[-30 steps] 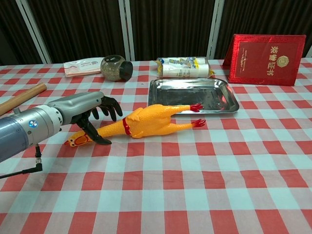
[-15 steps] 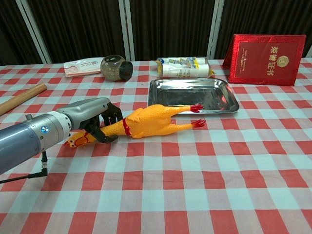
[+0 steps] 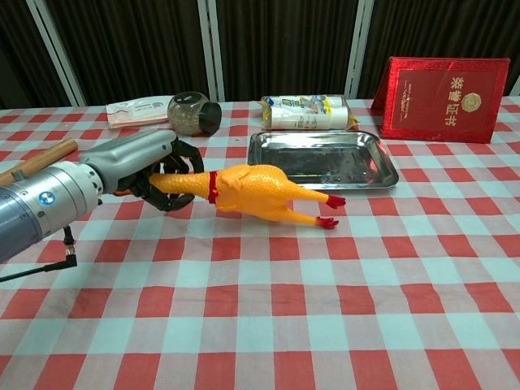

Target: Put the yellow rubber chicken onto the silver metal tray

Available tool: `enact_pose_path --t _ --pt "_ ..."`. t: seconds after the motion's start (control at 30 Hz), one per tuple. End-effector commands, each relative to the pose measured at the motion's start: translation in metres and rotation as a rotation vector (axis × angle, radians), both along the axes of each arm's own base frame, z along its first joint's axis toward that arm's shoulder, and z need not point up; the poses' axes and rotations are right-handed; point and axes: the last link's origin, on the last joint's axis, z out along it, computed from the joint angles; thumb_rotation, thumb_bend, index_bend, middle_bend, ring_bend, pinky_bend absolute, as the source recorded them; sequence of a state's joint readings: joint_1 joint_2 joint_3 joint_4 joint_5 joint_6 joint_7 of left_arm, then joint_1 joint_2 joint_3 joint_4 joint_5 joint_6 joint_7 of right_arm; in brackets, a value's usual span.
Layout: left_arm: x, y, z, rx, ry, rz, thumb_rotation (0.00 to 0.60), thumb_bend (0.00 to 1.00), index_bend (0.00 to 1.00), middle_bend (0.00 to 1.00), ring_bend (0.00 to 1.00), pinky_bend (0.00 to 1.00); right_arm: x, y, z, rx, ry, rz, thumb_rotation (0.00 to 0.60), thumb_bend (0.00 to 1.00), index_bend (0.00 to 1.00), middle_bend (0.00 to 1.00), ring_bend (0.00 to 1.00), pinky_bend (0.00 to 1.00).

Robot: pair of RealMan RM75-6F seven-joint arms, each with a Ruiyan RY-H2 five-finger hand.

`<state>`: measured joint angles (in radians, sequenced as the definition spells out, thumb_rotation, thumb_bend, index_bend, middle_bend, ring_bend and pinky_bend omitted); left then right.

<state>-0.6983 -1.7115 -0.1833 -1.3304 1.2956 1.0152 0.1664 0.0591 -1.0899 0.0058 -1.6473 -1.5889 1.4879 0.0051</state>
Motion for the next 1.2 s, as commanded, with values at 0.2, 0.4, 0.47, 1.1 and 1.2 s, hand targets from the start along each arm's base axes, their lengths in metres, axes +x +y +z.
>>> enact_pose_path --t 0.2,0.4,0.47,1.1,1.2 --pt "0.016 0.000 0.044 -0.011 -0.043 -0.146 0.600 0.86 0.67 0.70 0.59 0.64 0.027 -0.011 0.002 0.070 -0.117 0.105 0.600 0.24 0.00 0.13 0.05 0.18" --pt "0.041 0.005 0.066 -0.030 -0.011 -0.216 0.600 0.86 0.67 0.70 0.59 0.64 0.060 -0.027 -0.005 0.189 -0.295 0.189 0.600 0.24 0.00 0.13 0.05 0.18" --pt "0.052 0.005 0.070 -0.041 -0.002 -0.236 0.600 0.86 0.67 0.70 0.59 0.64 0.068 -0.033 -0.008 0.233 -0.340 0.200 0.600 0.24 0.00 0.13 0.05 0.18" --pt "0.136 0.008 0.057 -0.077 0.020 -0.272 0.600 0.85 0.66 0.70 0.59 0.64 0.135 -0.093 -0.029 0.389 -0.477 0.152 0.600 0.24 0.00 0.08 0.03 0.18" --pt "0.147 0.007 0.052 -0.079 0.029 -0.277 0.600 0.85 0.66 0.70 0.59 0.64 0.139 -0.098 -0.032 0.404 -0.480 0.129 0.600 0.24 0.00 0.07 0.02 0.18"
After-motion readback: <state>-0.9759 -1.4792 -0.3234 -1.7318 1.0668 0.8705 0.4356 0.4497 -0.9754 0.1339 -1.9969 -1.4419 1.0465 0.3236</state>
